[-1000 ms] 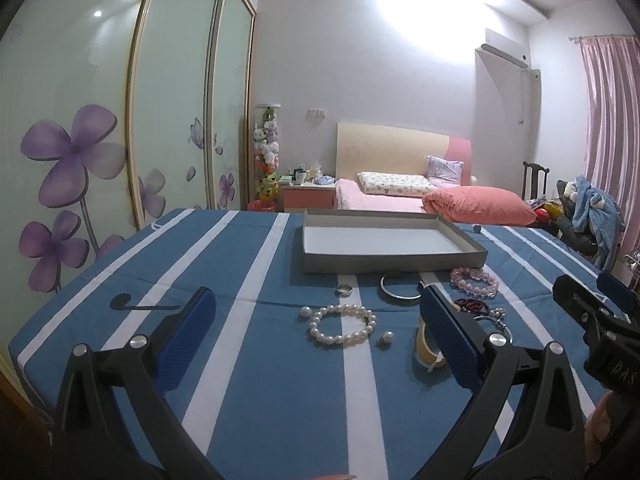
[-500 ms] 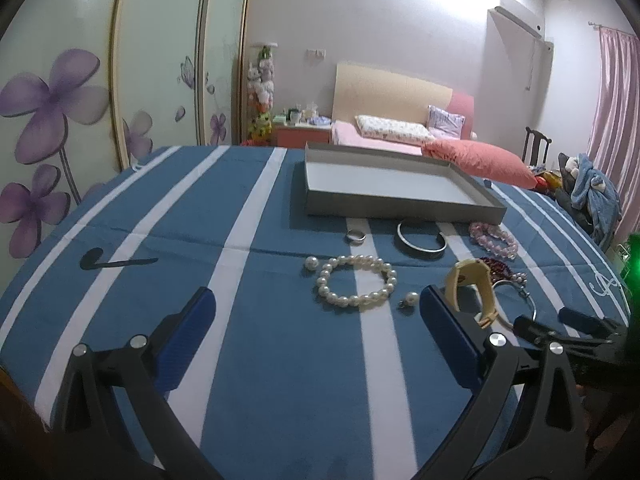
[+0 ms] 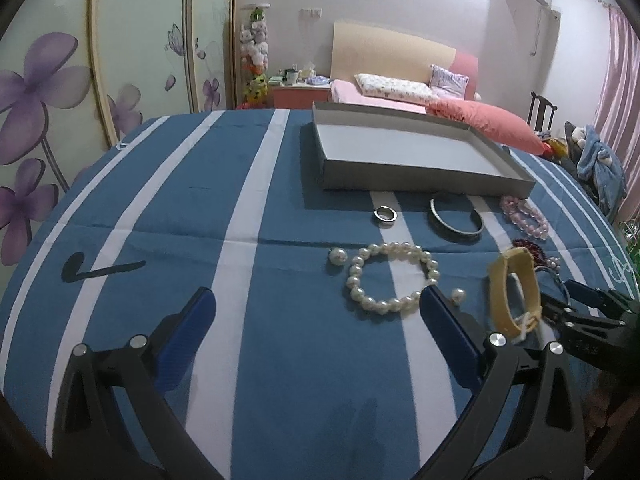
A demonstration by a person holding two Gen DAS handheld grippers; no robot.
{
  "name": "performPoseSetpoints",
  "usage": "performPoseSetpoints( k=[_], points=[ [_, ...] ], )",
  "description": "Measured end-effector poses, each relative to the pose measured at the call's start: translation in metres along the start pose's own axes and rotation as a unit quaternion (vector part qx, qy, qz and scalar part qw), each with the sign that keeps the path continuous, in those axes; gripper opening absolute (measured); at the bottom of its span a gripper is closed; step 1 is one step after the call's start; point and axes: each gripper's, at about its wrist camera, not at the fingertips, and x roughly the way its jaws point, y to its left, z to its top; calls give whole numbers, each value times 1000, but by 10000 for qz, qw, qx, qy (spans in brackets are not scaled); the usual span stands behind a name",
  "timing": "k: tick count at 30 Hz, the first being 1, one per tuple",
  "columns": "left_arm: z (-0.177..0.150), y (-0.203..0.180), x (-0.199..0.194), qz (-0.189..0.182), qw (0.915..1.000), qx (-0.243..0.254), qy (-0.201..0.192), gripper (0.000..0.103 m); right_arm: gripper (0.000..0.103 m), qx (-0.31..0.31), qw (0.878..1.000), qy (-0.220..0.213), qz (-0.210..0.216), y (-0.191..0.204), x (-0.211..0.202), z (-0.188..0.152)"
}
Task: Organize jewelry
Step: 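Grasp the silver wire bangle with the right tool while the left tool grasps the pearl bracelet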
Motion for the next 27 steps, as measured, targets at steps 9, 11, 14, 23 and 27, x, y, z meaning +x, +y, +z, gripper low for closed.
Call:
performPoseSetpoints(
  k=[9, 11, 14, 23, 27],
  points=[
    [3, -17, 19, -145, 9992, 252, 266, 85, 70, -24, 10000, -52, 44, -6, 2, 4],
    [4, -19, 23, -180, 9990, 226, 333, 81, 70, -22, 10000, -58, 57, -7, 3, 6],
    [11, -18, 29, -176, 9991, 217, 333, 68, 70, -27, 9999, -58, 78, -8, 4, 7],
    [17, -20, 49, -268, 9972, 335, 611, 41, 70, -7, 9999, -69, 132, -9, 5, 9],
    [14, -21, 49, -265, 9970, 267, 671, 41, 70, 15, 9998, -79, 165, -10, 5, 9]
  ],
)
